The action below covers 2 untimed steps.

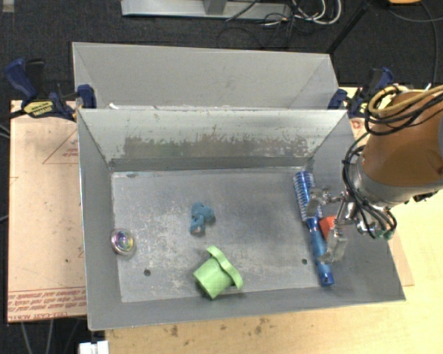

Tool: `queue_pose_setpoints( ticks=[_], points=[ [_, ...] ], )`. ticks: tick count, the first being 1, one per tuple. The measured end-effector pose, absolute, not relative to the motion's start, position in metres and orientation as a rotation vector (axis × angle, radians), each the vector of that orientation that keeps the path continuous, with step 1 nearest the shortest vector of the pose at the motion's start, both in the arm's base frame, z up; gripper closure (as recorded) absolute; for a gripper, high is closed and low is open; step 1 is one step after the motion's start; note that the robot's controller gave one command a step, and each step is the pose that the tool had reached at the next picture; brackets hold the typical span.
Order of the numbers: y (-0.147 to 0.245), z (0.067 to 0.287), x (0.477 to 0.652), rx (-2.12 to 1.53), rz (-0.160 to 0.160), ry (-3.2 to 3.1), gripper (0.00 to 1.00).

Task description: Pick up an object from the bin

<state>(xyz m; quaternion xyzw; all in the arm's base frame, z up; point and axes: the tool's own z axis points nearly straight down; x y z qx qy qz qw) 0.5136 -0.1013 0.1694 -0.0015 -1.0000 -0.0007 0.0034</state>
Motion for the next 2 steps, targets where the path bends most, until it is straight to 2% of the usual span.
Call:
queue_pose_setpoints(
  ticks=[1, 2],
  points=[
    [-0.139, 0.07, 0.52, 0.574, -0.003, -3.087, 0.0],
    [-0.129, 0.1, 0.628, 1.126, -0.002, -2.935, 0.0]
  ],
)
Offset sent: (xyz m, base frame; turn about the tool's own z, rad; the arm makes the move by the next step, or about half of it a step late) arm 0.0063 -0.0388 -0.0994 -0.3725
